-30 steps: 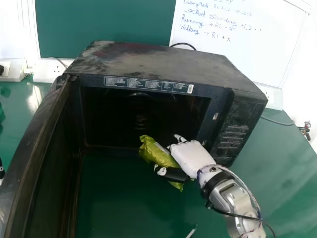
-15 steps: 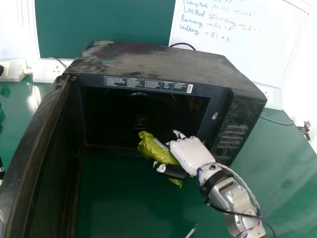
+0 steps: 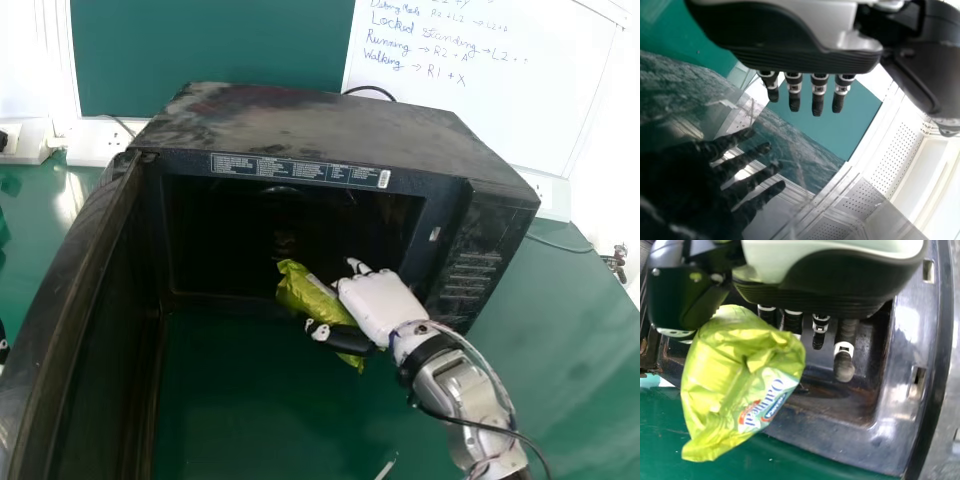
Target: Put biscuit inside oven
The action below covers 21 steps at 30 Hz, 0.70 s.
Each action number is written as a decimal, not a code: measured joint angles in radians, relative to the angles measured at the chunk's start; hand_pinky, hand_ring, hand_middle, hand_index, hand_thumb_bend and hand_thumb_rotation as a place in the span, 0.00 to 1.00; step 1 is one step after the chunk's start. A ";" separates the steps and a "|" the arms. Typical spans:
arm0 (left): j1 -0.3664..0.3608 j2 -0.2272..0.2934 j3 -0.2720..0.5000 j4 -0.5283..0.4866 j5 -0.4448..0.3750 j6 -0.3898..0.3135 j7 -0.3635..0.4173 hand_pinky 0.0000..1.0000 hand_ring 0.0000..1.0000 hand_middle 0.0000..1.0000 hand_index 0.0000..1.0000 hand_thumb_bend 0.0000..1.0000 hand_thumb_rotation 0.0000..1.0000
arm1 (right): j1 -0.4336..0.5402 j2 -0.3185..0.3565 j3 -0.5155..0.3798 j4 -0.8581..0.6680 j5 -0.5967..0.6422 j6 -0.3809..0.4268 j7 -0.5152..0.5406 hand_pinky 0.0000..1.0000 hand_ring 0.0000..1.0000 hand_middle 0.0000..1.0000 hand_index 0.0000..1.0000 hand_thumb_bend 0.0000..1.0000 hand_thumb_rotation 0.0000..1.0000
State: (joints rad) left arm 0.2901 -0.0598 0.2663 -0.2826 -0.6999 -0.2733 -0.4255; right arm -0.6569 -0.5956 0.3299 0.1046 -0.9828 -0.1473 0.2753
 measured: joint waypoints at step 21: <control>0.009 -0.001 -0.001 -0.013 -0.009 -0.001 0.000 0.95 1.00 1.00 1.00 0.84 0.80 | -0.084 0.041 0.030 0.141 -0.015 0.023 -0.079 0.09 0.18 0.47 0.48 0.53 0.00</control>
State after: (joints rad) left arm 0.2990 -0.0611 0.2654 -0.2955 -0.7092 -0.2746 -0.4250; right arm -0.7408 -0.5542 0.3602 0.2453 -0.9977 -0.1242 0.1959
